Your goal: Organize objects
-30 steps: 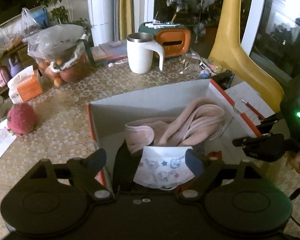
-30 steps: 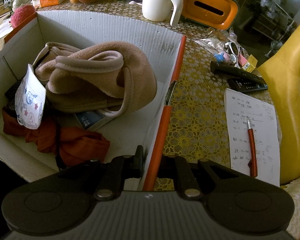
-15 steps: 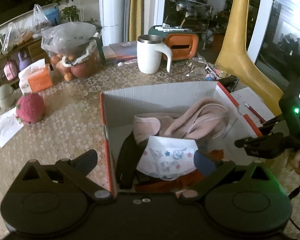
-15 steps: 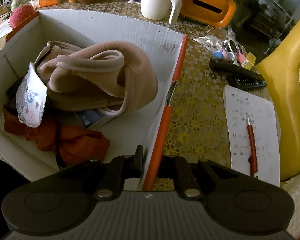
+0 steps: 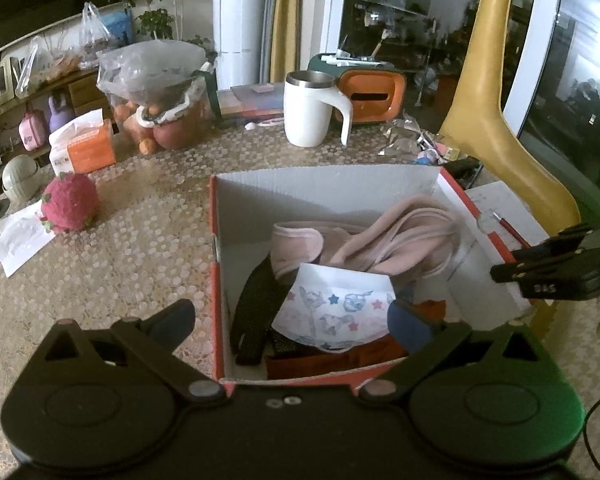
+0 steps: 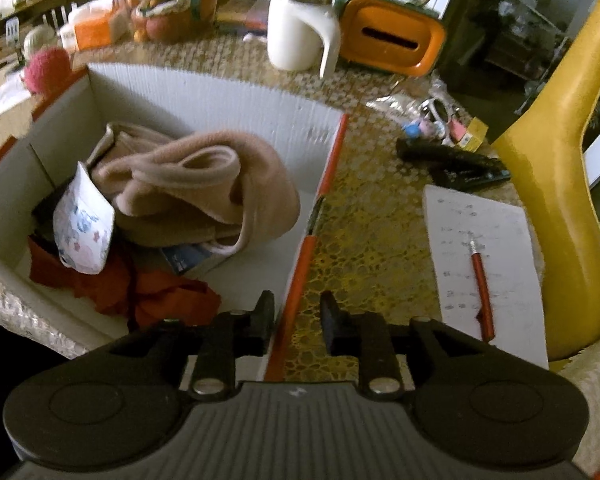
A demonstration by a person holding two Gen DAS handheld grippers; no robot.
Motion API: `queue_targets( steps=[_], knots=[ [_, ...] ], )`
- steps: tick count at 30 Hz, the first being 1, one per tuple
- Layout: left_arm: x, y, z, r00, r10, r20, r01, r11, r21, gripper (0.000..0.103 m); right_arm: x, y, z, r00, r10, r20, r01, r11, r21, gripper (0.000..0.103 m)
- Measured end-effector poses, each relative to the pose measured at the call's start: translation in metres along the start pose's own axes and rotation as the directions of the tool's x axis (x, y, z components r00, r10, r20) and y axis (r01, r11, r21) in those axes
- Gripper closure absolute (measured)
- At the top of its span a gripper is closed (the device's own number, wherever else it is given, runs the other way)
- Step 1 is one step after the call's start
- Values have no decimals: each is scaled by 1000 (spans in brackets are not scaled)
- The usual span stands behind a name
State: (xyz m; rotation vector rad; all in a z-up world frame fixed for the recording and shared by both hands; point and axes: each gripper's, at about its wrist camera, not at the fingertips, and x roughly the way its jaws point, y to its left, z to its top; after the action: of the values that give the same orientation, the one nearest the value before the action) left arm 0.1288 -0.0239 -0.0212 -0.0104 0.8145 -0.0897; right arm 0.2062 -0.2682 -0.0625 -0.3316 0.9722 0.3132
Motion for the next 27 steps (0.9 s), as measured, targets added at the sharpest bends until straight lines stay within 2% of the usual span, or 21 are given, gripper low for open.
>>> queue_targets(
  steps=[5,9,16,27],
  knots=[
    [-10,-8,-3,1000,5,19,-5,1000,15,1,-33,-7,-9,997,22,80,-25,999,48,74],
    [-18,-15,-7,999,4,35,-5,1000,28,1,-58,-3,-19,988,41,150,-49,998,50,54],
    [-30,-24,-17,998,8,59,-9,1000,29,1,-86,8,-32,972,67,227,-82,995,57,50],
    [-42,-29,-24,996,11,89,-13,1000,27,1,-118,30,-52,910,156,385,-167,986,-6,26]
  ],
)
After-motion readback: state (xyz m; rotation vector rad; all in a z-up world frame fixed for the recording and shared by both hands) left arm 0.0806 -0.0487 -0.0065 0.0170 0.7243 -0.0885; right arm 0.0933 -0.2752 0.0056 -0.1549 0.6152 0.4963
